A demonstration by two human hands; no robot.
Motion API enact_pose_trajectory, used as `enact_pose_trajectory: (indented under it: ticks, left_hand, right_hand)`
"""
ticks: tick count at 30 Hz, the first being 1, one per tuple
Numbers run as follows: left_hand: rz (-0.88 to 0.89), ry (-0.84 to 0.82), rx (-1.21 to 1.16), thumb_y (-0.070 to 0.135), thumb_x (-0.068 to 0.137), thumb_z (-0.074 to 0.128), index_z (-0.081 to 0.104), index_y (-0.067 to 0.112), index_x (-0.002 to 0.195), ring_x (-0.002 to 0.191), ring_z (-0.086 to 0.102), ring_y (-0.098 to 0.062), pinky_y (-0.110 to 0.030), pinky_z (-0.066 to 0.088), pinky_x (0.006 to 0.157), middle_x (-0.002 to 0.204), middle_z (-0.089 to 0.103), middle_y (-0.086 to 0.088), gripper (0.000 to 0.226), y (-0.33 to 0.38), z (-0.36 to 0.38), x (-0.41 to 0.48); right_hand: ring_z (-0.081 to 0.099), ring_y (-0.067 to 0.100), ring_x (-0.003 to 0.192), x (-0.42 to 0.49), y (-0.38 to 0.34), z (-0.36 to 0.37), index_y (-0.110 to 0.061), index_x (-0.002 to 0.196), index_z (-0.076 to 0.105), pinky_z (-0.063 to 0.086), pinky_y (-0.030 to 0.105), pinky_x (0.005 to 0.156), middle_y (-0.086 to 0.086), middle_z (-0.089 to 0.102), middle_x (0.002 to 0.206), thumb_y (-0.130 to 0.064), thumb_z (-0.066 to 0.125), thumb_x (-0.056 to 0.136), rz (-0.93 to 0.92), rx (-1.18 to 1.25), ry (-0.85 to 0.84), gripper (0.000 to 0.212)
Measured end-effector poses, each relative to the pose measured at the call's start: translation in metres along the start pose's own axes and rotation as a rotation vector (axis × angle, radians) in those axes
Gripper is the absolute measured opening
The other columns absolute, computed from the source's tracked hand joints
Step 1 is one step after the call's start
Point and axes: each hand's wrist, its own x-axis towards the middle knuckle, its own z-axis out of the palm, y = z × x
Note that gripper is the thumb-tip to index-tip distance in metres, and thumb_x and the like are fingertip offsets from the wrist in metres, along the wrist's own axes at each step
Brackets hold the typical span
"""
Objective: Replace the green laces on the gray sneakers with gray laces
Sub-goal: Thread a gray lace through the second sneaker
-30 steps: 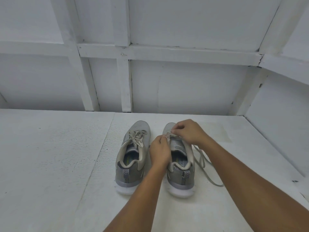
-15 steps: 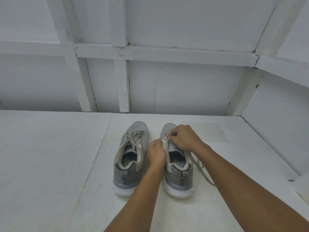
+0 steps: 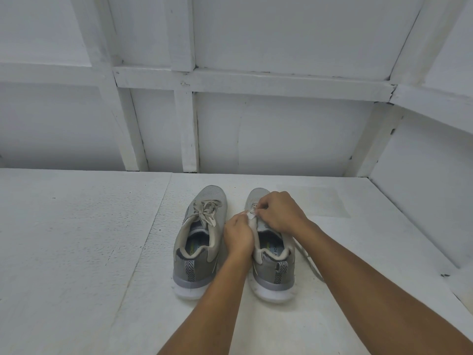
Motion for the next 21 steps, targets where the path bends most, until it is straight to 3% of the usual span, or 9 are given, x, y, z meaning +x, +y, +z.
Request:
enact_pose_trajectory:
  ticks: [7, 11, 17, 21]
  left_hand:
    - [0.014, 0.003, 0.047, 0.026, 0.079, 0.042, 0.067, 0.008, 0.071, 0.076, 0.060, -0.025, -0.050, 0.051, 0.078, 0.076, 0.068, -0.008, 0.031, 0.010, -0.003, -0.006]
    - [0.061, 0.028, 0.095, 0.014, 0.096, 0.041, 0.071, 0.008, 0.090, 0.087, 0.058, -0.022, -0.037, 0.046, 0.084, 0.084, 0.064, 0.002, 0.031, 0.014, -0.003, -0.009]
    - [0.141, -0.033, 0.196, 0.031, 0.096, 0.040, 0.068, 0.018, 0.080, 0.080, 0.063, -0.018, -0.034, 0.047, 0.070, 0.080, 0.070, 0.001, 0.035, 0.010, 0.000, -0.008]
    - [0.034, -0.098, 0.153, 0.041, 0.083, 0.033, 0.070, 0.019, 0.089, 0.090, 0.065, -0.023, -0.040, 0.052, 0.083, 0.092, 0.071, -0.006, 0.044, 0.021, -0.001, 0.000]
  right_hand:
    - [0.062, 0.021, 0.088, 0.000, -0.001, 0.004, -0.024, 0.085, 0.073, 0.051, 0.030, 0.076, 0.003, 0.069, 0.097, -0.028, 0.062, 0.089, 0.019, -0.012, -0.004, 0.012]
    - [0.061, 0.021, 0.088, 0.000, -0.002, 0.006, -0.025, 0.083, 0.072, 0.049, 0.029, 0.073, 0.003, 0.068, 0.097, -0.029, 0.062, 0.089, 0.025, -0.022, 0.016, 0.012]
    - [0.059, 0.021, 0.076, -0.004, -0.007, 0.011, -0.023, 0.078, 0.067, 0.046, 0.028, 0.065, 0.001, 0.067, 0.088, -0.024, 0.058, 0.089, 0.009, -0.112, 0.064, 0.015]
    - [0.056, 0.020, 0.076, -0.004, -0.005, 0.009, -0.022, 0.088, 0.072, 0.041, 0.028, 0.064, 0.001, 0.068, 0.090, -0.028, 0.056, 0.093, -0.021, -0.117, 0.079, 0.018]
